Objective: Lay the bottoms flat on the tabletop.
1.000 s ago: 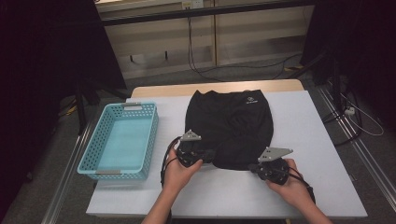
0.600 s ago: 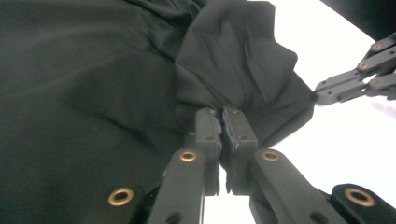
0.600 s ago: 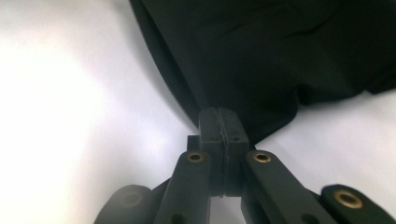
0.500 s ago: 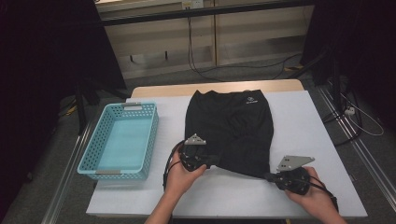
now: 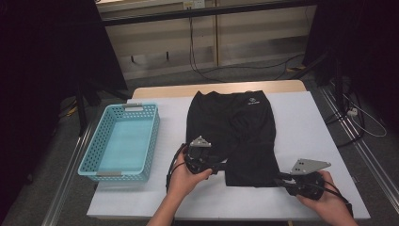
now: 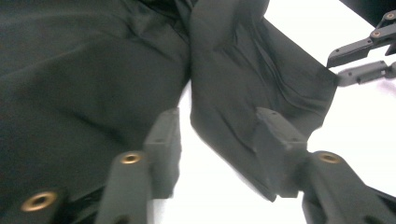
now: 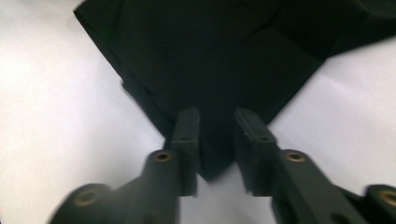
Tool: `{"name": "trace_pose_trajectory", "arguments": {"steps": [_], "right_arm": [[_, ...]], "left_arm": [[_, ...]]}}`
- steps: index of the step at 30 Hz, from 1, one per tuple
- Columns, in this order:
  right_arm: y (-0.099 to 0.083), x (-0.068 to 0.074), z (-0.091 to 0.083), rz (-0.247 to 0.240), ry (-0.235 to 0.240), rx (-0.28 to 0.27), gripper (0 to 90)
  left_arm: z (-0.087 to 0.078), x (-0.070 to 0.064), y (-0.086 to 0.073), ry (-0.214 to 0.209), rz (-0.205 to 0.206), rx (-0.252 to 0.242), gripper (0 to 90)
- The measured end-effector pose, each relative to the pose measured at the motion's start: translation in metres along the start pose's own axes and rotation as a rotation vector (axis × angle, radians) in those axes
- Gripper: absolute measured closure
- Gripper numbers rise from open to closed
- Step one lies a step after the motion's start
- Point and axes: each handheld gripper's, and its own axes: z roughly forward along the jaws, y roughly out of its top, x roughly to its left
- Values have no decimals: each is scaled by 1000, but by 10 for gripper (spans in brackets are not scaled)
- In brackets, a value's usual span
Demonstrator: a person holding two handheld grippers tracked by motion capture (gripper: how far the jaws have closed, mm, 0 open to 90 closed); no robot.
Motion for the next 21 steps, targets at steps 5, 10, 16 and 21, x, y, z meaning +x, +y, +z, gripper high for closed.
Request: {"name": "trace_pose_trajectory", "arguments": {"steps": [5,10,16,21], "right_arm": [[13,8,12,-6,26,-41,609],[25,24,30,-42,79,-43,638],[28,26,38,-50,79,-16,881],[26,23,32,-37,94,-16,893]], "left_arm": [[-1,1,1,15,1,-1,389],[-2,2,0,35,10,-7,341],[-2,3,-2,34,2,-6,319],[-1,3,-2,37,1,-7,315]]}}
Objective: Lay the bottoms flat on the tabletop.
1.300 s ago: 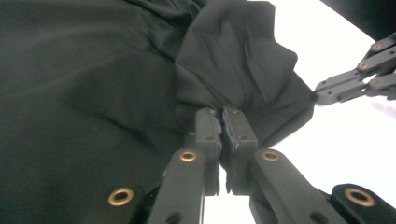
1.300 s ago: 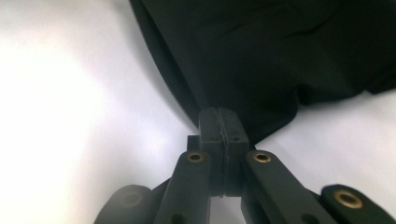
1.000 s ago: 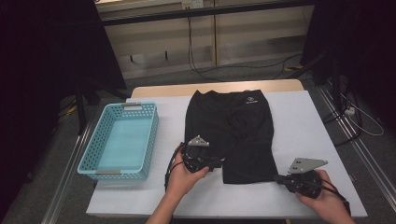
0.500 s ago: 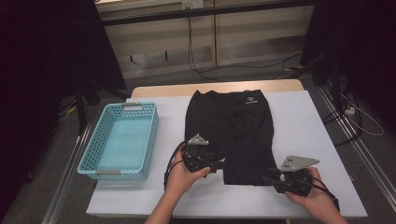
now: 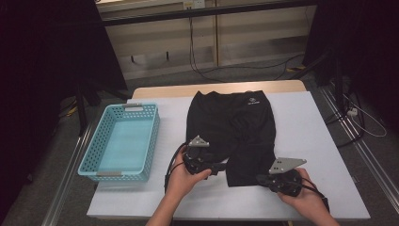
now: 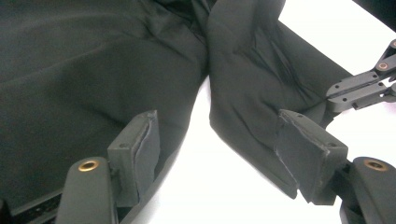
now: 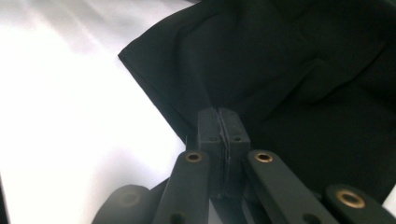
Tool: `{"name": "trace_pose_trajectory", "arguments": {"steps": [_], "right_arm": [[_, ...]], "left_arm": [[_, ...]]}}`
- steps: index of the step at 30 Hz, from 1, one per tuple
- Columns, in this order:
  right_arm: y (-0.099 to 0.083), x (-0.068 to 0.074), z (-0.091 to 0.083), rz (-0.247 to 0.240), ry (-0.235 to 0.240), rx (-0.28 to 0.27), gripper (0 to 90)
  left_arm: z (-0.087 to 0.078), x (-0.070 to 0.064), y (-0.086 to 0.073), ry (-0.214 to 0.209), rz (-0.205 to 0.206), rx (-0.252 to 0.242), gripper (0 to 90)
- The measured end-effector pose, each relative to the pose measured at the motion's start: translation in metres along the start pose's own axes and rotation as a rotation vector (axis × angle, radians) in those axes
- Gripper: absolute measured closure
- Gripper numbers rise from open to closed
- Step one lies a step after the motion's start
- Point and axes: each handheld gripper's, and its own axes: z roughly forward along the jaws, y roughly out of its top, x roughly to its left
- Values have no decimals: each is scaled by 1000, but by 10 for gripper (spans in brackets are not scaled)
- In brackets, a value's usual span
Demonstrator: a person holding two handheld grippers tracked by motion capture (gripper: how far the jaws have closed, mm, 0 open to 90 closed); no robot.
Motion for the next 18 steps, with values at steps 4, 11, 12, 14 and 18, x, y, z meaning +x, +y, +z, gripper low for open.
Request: {"name": "trace_pose_trajectory", "arguments": {"steps": [4,11,12,14,18], "right_arm": [[-1,5,-8,-16,10,-9,893],[-10,12,-17,-36,21,25,847],[-10,10,-19,-31,15,18,788],[-10,6,-23,-18,-17,-2,711],[-10,-14,-34,67,-107,-62,592]], "left_arm": [[0,-1,1,-1,2,-4,313],[-1,-1,2,-7,6,-5,317],[-1,-2,2,-2,7,-8,316],[-1,-2,3,-3,9,-9,311],[-1,-1,3,8,24,-13,288]]}}
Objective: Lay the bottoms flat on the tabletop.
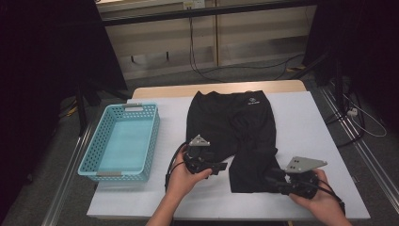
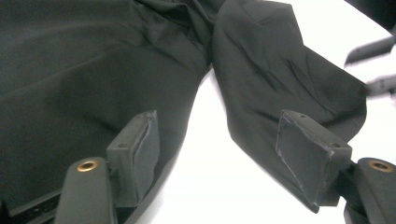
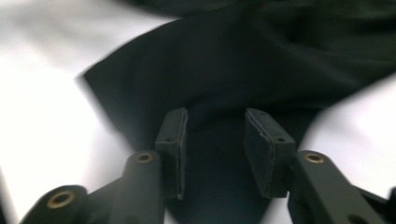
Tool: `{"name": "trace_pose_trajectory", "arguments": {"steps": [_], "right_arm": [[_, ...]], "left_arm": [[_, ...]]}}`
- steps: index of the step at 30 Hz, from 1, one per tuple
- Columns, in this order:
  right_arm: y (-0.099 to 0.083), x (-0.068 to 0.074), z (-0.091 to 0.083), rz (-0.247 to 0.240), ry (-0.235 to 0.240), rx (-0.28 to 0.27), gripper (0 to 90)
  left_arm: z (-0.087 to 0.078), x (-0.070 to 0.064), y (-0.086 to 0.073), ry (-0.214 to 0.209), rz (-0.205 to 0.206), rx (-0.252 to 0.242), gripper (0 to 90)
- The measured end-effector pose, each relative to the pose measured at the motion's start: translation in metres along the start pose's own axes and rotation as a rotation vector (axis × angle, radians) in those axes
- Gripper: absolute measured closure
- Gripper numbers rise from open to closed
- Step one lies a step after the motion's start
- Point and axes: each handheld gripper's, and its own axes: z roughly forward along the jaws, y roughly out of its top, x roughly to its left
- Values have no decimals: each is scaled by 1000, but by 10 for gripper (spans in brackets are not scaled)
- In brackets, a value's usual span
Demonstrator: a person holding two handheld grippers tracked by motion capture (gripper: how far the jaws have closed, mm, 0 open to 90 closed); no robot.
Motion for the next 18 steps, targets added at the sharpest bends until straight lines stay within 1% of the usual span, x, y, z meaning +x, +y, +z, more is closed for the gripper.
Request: {"name": "trace_pose_trajectory", "arguments": {"steps": [3,5,8,11,14,16,18], "right_arm": [[-2,-13,1,47,-75,1,573],[-5,-21,5,72,-115,26,575],[-7,-27,12,79,-145,59,573],[-8,-30,17,96,-142,66,577],[-8,-27,21,86,-122,70,648],[-7,-26,22,96,-119,71,681],[-7,-27,23,100,-103,68,733]], "left_arm": [[0,2,0,12,17,4,263],[-1,3,0,12,25,6,262],[-1,3,0,25,48,4,240],[-2,4,0,29,67,3,229],[-3,6,0,39,77,-2,209],[-5,8,0,48,79,-4,204],[-7,9,0,58,76,-9,202]]}}
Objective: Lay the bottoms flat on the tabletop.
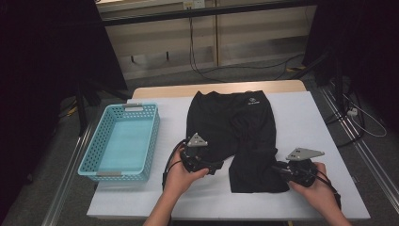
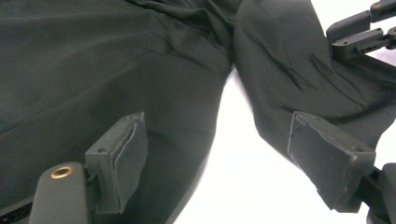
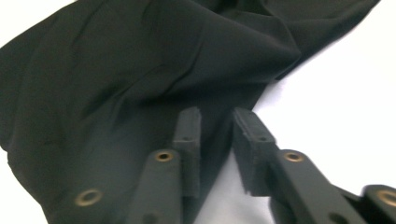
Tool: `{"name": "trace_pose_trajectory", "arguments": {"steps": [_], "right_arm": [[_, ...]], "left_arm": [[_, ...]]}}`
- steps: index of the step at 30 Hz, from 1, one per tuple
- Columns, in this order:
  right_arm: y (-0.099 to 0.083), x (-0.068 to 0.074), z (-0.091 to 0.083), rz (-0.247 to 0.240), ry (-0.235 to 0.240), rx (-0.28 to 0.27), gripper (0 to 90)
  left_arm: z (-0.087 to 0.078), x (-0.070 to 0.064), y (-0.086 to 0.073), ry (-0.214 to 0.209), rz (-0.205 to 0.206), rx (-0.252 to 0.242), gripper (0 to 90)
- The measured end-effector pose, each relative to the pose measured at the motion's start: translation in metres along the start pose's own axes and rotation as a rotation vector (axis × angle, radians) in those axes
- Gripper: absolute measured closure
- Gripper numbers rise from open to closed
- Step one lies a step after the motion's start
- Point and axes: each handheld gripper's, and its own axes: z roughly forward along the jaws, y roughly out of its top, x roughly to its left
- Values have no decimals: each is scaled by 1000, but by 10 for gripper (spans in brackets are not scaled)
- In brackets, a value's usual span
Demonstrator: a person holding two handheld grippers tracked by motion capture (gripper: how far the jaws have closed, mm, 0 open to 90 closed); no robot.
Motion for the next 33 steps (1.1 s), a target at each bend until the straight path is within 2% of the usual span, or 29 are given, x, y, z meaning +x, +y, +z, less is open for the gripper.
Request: {"name": "trace_pose_trajectory", "arguments": {"steps": [9,21,25,33], "right_arm": [[0,-1,1,25,32,-5,892],[-2,-3,-4,8,40,5,900],[-6,-6,-11,12,40,5,900],[-15,-14,-28,21,13,-2,900]], "left_arm": [[-6,6,1,13,4,-25,203],[-10,9,1,19,-2,-39,201],[-10,8,1,26,-2,-36,200],[-9,6,2,14,3,-40,200]]}}
